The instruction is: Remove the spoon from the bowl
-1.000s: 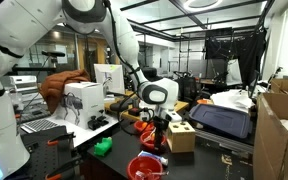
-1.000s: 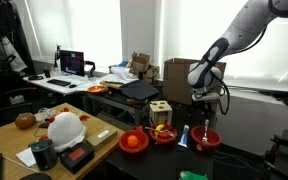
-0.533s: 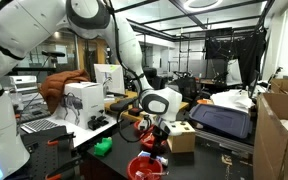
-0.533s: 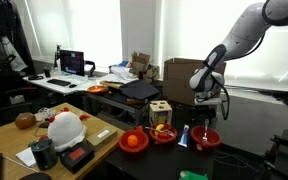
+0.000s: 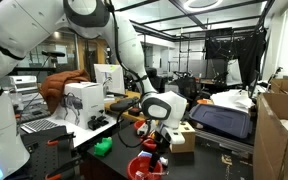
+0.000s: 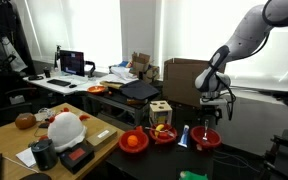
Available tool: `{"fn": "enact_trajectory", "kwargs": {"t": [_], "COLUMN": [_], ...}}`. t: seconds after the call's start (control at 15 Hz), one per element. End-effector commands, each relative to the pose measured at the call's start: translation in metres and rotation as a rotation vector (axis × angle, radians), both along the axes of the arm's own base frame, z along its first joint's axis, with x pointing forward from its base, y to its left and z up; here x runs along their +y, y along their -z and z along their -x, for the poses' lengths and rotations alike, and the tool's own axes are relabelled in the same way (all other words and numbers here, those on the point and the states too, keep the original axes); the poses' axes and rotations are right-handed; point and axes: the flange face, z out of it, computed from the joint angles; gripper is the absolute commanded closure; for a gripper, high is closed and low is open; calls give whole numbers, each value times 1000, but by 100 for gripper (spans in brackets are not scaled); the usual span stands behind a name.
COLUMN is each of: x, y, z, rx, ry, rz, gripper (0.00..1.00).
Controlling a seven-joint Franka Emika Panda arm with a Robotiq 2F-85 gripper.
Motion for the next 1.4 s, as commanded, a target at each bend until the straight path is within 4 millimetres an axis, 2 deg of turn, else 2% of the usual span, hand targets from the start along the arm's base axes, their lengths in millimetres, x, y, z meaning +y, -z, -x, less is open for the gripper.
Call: {"fn": "enact_trajectory", "kwargs": {"t": [0.0,0.27,0.6,0.93,1.07,1.2,1.33], "x": [-3,-10,-8,-16,-19,-24,-25], "y": [-8,-7,2,37,45,43,30], "z": [-2,-6,-13,-13,-16,-21,-29], "rx": [-10,-14,2,33,32,11,-33], "ry": [27,30,28,62,70,75,76], "rz": [30,58,80,88,101,108,108], "gripper": [0,0,0,0,0,0,0]}}
